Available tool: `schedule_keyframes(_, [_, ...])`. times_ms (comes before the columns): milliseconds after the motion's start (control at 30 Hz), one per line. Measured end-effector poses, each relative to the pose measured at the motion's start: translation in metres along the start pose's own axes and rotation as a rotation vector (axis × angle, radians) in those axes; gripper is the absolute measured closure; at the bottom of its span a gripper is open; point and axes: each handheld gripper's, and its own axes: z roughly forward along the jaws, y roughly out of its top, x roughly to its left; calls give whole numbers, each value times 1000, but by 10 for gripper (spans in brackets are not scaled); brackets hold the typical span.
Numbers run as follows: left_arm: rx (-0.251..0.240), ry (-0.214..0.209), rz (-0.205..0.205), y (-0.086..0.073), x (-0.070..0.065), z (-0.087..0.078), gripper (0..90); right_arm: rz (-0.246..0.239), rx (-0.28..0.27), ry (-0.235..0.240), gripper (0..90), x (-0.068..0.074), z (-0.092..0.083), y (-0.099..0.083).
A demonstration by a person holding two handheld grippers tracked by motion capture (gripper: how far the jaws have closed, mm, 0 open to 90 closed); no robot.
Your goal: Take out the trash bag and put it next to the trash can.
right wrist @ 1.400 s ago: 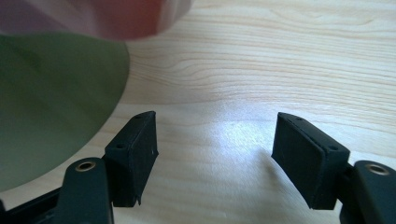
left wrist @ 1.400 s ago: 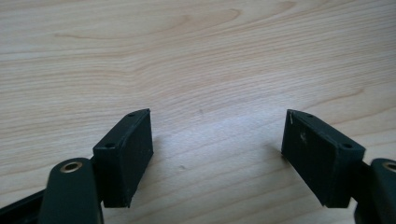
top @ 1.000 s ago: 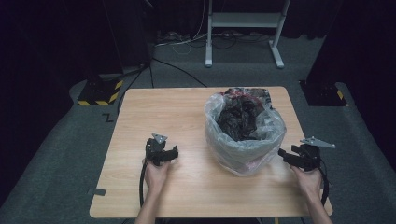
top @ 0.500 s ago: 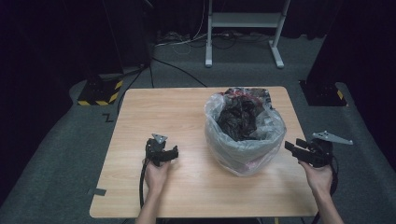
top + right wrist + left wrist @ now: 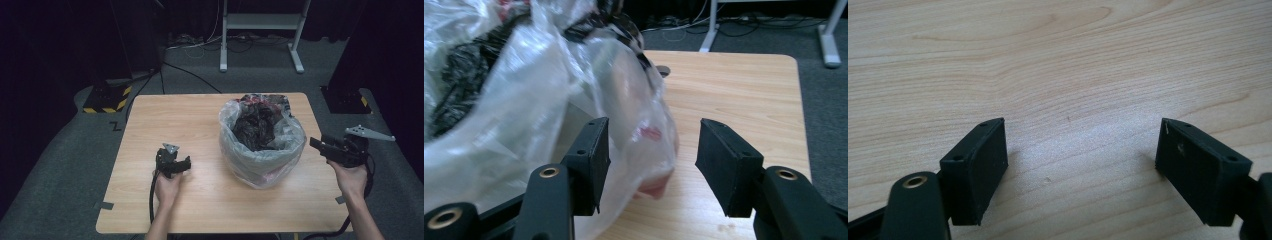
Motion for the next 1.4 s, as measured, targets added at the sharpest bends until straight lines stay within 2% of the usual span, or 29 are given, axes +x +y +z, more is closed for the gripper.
schedule_keyframes(200, [0, 0, 0, 0, 0, 0, 206, -15, 5, 26, 462, 8, 1, 14])
schedule_keyframes(433, [0, 0, -1, 0, 0, 0, 206, -22, -17, 56, 458, 16, -3, 30])
schedule_keyframes(867, [-2, -1, 2, 0, 0, 0, 209, -74, -22, 83, 442, 35, 2, 52])
schedule_keyframes(967, [-2, 0, 5, 0, -1, 0, 220, -102, -11, 87, 441, 44, 8, 60])
schedule_keyframes(1167, [-2, 0, 4, 0, -1, 0, 219, -142, 26, 65, 442, 55, 27, 71])
schedule_keyframes(1300, [-2, 2, 5, 0, -1, 0, 218, -156, 62, 51, 451, 57, 43, 73])
schedule_keyframes(1400, [-1, 1, 5, 0, -1, 0, 214, -161, 81, 43, 492, 57, 51, 74])
